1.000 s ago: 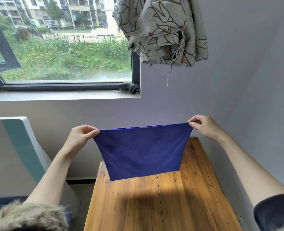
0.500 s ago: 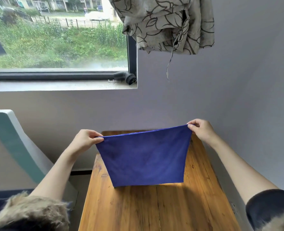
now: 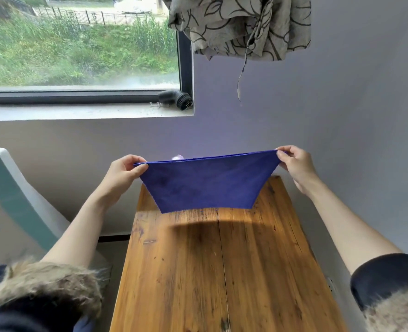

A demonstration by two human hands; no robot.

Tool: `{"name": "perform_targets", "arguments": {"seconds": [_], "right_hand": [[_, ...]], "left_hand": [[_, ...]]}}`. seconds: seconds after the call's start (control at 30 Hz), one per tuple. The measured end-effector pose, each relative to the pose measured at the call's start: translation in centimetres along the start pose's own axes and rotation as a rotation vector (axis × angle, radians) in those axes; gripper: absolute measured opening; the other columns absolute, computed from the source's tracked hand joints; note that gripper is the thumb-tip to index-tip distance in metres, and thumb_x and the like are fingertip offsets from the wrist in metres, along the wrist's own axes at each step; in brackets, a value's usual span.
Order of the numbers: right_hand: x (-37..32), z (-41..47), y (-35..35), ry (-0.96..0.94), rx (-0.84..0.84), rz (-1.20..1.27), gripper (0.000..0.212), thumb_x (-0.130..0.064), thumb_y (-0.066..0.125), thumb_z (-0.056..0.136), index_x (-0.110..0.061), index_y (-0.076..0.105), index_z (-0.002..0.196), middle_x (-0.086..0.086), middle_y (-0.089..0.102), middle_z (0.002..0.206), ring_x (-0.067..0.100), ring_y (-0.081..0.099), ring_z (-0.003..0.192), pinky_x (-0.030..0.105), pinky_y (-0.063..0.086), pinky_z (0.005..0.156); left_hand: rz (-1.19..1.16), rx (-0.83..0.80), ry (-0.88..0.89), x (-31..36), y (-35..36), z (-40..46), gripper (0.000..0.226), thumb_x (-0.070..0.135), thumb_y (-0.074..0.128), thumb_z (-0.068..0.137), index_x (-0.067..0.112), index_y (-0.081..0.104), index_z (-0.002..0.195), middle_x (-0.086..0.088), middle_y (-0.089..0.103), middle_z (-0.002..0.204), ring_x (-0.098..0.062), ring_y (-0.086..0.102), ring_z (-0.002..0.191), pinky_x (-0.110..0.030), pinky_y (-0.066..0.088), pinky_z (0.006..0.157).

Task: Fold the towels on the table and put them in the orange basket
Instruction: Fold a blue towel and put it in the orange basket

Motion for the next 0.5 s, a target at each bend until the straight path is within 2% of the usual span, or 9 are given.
{"name": "perform_targets", "arguments": {"seconds": [0.13,0.17,0.23,0.3,0.37,0.5], "right_hand": [[3.8,-3.6,-0.5,0.114,-0.136,0.000,0.023,-0.001,0.047,0.094,-0.017,0.057,0.080,0.000,0.057,0.081,0.008,0.054,0.075,0.012,0.048,0.069],[5.4,-4.6,-0.6,0.148,-0.175,-0.044,0.023,-0.001,0.047,0.094,-0.016,0.058,0.080,0.002,0.057,0.082,0.009,0.054,0.075,0.015,0.048,0.071],[9.2,-6.7,-0.9,0.214,-0.235,-0.166,0.023,-0.001,0.051,0.092,-0.017,0.060,0.078,0.005,0.059,0.081,0.014,0.053,0.073,0.022,0.045,0.074],[13.0,-9.1,-1.3,0.289,-0.280,-0.282,0.024,-0.001,0.055,0.090,-0.018,0.062,0.075,0.007,0.059,0.076,0.015,0.049,0.067,0.023,0.040,0.067],[16.6,-11.6,-1.6,0.378,-0.315,-0.361,0.025,0.000,0.057,0.088,-0.018,0.062,0.071,0.009,0.058,0.074,0.015,0.048,0.064,0.020,0.039,0.062],[22.0,-16.0,-2.1,0.576,-0.401,-0.408,0.021,0.000,0.056,0.089,-0.013,0.062,0.073,0.013,0.061,0.084,0.022,0.054,0.077,0.025,0.043,0.066]], "left_hand": [[0.040,-0.094,-0.083,-3.7,0.9,-3.2,0.012,0.003,0.058,0.089,0.013,0.062,0.082,0.006,0.067,0.072,-0.001,0.058,0.066,-0.011,0.046,0.067],[0.075,-0.122,-0.122,-5.3,1.4,-4.1,0.011,0.004,0.059,0.088,0.013,0.063,0.082,0.006,0.068,0.072,-0.003,0.058,0.067,-0.013,0.046,0.068],[0.151,-0.191,-0.230,-8.8,2.4,-6.1,0.006,0.007,0.062,0.087,0.011,0.065,0.083,-0.004,0.069,0.078,-0.013,0.058,0.073,-0.026,0.043,0.074],[0.187,-0.278,-0.347,-12.3,3.7,-8.5,0.005,0.006,0.063,0.085,0.008,0.066,0.082,-0.009,0.069,0.080,-0.019,0.059,0.077,-0.033,0.042,0.078],[0.211,-0.363,-0.460,-15.4,5.0,-11.1,0.004,0.007,0.063,0.085,0.005,0.066,0.083,-0.009,0.069,0.080,-0.019,0.060,0.078,-0.031,0.044,0.080],[0.184,-0.461,-0.635,-19.5,6.9,-16.1,0.006,0.009,0.061,0.088,0.003,0.063,0.089,-0.007,0.067,0.083,-0.011,0.061,0.074,-0.021,0.050,0.070]]}}
Point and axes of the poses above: each hand's wrist, its own z-axis towards the middle knuckle, its own y-axis out of the palm, x = y × z, the point moved 6 cm from there along z, towards the middle knuckle
